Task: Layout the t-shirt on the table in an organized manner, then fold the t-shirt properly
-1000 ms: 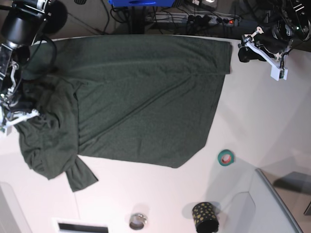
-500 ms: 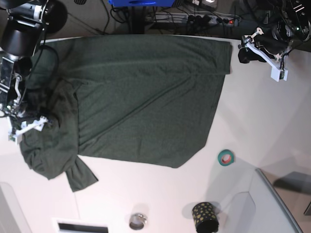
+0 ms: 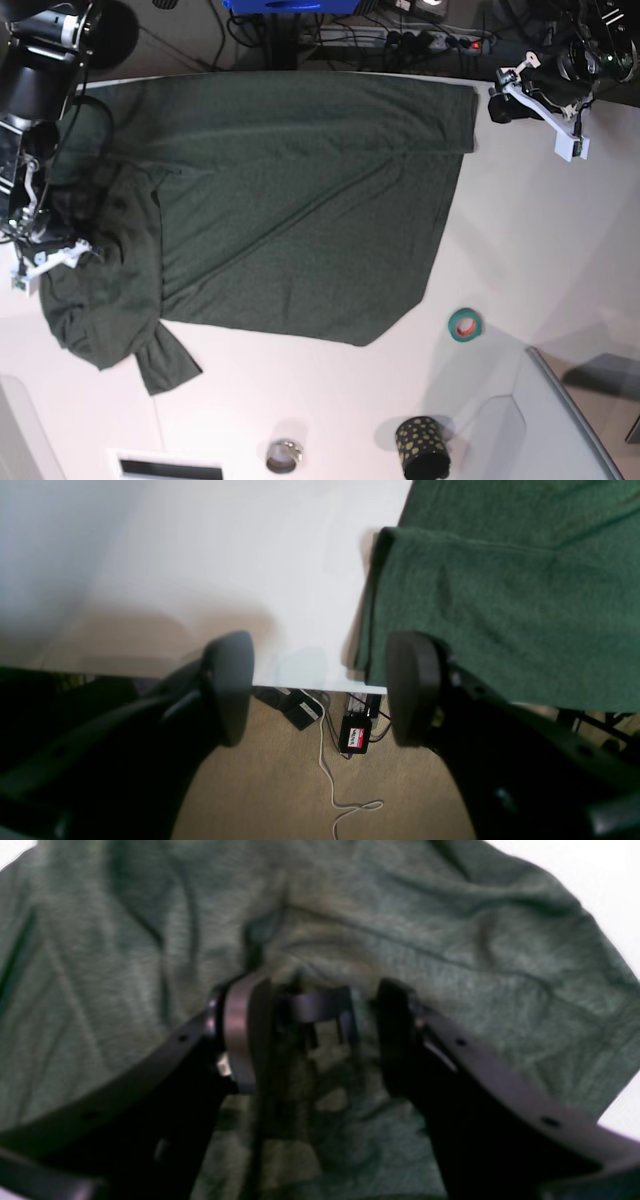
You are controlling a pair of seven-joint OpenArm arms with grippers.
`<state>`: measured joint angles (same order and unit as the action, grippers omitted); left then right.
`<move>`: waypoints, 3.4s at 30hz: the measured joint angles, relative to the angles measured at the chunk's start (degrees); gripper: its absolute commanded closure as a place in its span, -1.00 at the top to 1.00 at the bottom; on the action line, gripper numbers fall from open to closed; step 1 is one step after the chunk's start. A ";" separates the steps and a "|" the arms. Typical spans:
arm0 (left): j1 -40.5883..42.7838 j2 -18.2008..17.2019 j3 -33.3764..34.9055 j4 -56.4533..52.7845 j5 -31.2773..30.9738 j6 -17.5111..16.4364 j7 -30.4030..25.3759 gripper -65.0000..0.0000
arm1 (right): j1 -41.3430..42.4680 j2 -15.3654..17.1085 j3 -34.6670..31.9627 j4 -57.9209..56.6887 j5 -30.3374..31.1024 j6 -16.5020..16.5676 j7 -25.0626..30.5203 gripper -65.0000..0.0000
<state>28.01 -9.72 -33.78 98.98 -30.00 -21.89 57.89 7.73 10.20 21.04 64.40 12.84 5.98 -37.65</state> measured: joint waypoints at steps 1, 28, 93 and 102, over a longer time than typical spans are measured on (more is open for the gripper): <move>-0.02 0.02 0.00 0.00 -0.04 0.00 -0.02 0.23 | -0.11 -0.11 0.00 -0.33 0.00 0.02 -0.13 -0.07; -0.04 -0.02 0.00 0.00 -0.02 0.00 -0.02 0.23 | -0.13 -0.42 0.37 -0.35 0.20 0.02 -0.28 -0.77; -0.39 -0.13 -0.15 0.00 -0.04 0.02 -0.02 0.23 | -7.30 -3.39 0.07 6.40 0.00 0.00 1.33 -0.53; -0.39 -0.13 -0.15 0.00 -0.04 0.02 -0.02 0.23 | -7.63 -3.30 0.07 8.50 0.17 0.00 0.37 -0.57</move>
<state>27.62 -9.85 -33.93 98.98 -30.04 -21.87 57.87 0.10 6.90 21.10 72.90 13.02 5.98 -37.28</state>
